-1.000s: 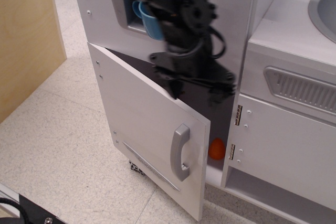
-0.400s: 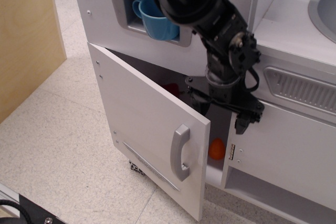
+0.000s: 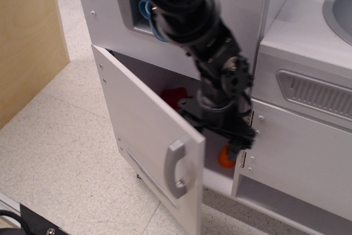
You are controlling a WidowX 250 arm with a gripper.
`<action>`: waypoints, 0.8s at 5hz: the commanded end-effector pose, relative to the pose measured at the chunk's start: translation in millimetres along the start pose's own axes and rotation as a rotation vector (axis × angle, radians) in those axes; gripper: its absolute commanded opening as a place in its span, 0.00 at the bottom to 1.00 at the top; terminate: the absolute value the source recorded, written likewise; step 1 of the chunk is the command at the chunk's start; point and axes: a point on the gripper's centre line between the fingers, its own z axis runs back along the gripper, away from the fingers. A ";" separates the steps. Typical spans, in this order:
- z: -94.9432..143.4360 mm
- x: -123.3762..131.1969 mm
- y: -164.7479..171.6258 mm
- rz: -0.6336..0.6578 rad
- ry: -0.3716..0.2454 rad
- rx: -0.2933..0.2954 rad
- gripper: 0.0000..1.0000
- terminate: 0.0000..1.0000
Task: Open low fridge
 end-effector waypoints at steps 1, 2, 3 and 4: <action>4.8 -29.9 43.9 -0.039 -0.011 0.020 1.00 0.00; 5.1 -44.4 71.0 -0.053 -0.019 0.037 1.00 0.00; 9.4 -55.1 91.2 -0.071 -0.036 0.043 1.00 0.00; 12.7 -62.7 116.5 -0.077 -0.038 0.047 1.00 0.00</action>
